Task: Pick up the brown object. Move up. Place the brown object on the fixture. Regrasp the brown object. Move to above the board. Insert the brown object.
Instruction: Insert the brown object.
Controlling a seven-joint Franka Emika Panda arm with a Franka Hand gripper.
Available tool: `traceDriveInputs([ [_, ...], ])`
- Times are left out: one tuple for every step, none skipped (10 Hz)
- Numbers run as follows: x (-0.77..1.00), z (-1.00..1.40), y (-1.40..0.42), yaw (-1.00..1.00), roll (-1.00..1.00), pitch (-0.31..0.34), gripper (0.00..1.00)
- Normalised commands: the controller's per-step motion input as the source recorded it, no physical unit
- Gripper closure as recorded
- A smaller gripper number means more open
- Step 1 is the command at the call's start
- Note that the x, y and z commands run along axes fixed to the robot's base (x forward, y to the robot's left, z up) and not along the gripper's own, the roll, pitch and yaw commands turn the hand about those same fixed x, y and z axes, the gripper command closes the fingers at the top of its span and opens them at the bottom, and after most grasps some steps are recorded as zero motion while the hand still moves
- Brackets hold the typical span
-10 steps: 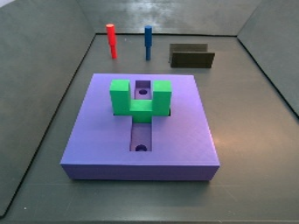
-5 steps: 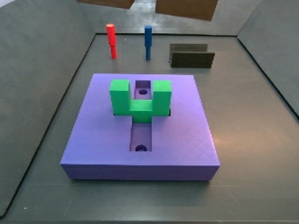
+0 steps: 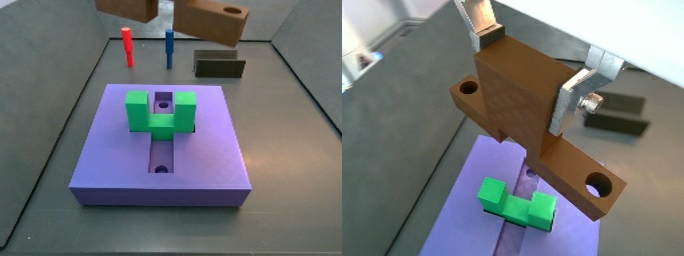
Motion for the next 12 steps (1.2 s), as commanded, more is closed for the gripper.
traceDriveInputs([
  [0.05, -0.12, -0.06, -0.71, -0.27, -0.026, 1.0],
  [0.06, -0.16, -0.04, -0.72, -0.26, -0.02, 1.0],
  [0.08, -0.21, -0.04, -0.71, -0.24, -0.02, 1.0],
  [0.12, -0.28, -0.05, -0.69, -0.22, -0.011, 1.0],
  [0.2, -0.41, -0.16, -0.68, -0.09, 0.0, 1.0],
  [0.21, -0.37, -0.27, -0.62, -0.02, 0.0, 1.0],
  [0.15, -0.23, -0.24, -0.78, -0.03, 0.0, 1.0],
  [0.03, -0.21, -0.23, -0.87, -0.02, 0.0, 1.0],
  [0.0, -0.21, -0.16, -0.98, -0.01, 0.0, 1.0],
  [0.0, -0.27, 0.0, -1.0, -0.01, 0.0, 1.0],
  [0.0, -0.3, 0.0, -1.0, -0.01, 0.0, 1.0],
  [0.0, -0.23, 0.0, -1.0, -0.03, 0.0, 1.0],
])
